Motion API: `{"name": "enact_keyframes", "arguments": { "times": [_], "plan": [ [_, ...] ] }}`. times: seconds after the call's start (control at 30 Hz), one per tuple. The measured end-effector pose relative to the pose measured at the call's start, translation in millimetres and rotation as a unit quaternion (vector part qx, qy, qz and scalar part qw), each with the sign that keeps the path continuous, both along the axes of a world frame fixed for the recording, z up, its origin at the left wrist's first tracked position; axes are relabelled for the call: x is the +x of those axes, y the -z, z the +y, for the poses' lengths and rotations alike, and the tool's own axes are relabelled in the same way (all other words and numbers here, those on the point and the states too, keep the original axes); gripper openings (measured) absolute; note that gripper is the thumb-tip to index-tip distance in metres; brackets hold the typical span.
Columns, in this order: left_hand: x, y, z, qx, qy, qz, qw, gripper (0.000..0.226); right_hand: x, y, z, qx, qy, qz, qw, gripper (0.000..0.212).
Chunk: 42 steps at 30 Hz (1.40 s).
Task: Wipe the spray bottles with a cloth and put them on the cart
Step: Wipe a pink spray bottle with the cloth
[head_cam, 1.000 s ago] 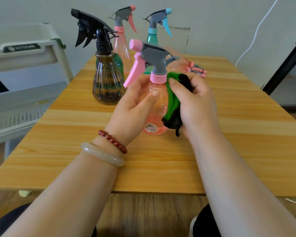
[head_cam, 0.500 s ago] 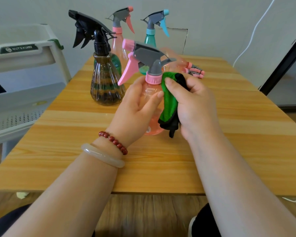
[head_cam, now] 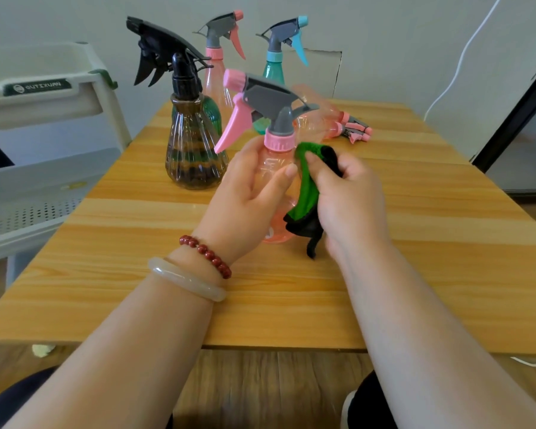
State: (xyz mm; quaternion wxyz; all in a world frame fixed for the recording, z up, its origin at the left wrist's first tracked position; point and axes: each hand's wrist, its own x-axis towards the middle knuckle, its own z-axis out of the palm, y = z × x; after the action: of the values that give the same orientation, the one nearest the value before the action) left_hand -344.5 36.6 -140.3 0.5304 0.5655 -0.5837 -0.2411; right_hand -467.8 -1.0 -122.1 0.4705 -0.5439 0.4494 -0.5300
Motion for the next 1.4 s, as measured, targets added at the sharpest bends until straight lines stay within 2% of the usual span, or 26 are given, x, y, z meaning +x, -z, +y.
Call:
{"name": "enact_keyframes", "arguments": {
  "times": [0.13,0.2,0.3,0.4,0.53,0.67,0.73,0.8,0.87,0.93,1.07,1.13,1.4],
  "plan": [
    [-0.4,-0.9,-0.1,0.006,-0.001,0.002,1.000,0.057,-5.3,2.2,-3.3,0.056,-0.005,0.014,0.998,0.011],
    [-0.7,-1.7,0.2,0.003,0.000,-0.001,1.000,0.053,-4.1,-5.1,-1.2,0.019,-0.007,0.012,1.000,0.009],
    [-1.2,-3.7,1.8,-0.001,0.004,0.002,1.000,0.046,-0.2,-14.5,2.7,-0.047,-0.017,0.015,0.999,0.018],
    [-1.7,-4.7,2.7,0.001,0.004,0.004,1.000,0.037,-2.1,-8.2,-0.2,-0.028,-0.002,0.054,0.998,0.009],
    [-2.0,-4.7,2.9,0.008,0.004,0.004,1.000,0.045,-7.5,-3.6,-2.7,0.020,-0.007,0.067,0.997,0.011],
    [-2.8,-5.9,3.0,0.011,-0.009,0.010,1.000,0.056,-4.0,-11.6,3.3,-0.049,-0.035,0.034,0.998,0.004],
    [-1.7,-7.0,4.0,0.016,-0.031,-0.002,0.999,0.056,-3.2,-11.7,3.5,-0.048,-0.044,0.034,0.997,0.005],
    [0.8,-6.8,4.2,0.014,-0.040,-0.002,0.999,0.059,-6.9,-9.2,-1.5,-0.014,-0.046,0.054,0.997,0.007],
    [2.9,-6.9,5.6,0.009,-0.044,0.012,0.999,0.075,-12.9,-7.8,-6.7,0.014,-0.048,0.090,0.995,0.007],
    [4.9,-7.2,5.8,0.007,-0.044,0.020,0.999,0.079,-16.0,-8.5,-7.7,0.008,-0.054,0.108,0.993,0.009],
    [4.3,-8.9,7.0,0.002,-0.009,0.071,0.997,0.050,-13.0,-15.9,-2.7,-0.068,-0.084,0.047,0.993,0.008],
    [3.4,-8.7,7.6,0.009,0.004,0.080,0.997,0.042,-10.4,-16.6,-2.1,-0.106,-0.088,0.055,0.989,0.009],
    [2.0,-7.4,5.9,0.015,0.012,0.043,0.999,0.036,-22.0,-2.4,-13.5,0.010,-0.075,0.144,0.987,0.011]
  ]
}}
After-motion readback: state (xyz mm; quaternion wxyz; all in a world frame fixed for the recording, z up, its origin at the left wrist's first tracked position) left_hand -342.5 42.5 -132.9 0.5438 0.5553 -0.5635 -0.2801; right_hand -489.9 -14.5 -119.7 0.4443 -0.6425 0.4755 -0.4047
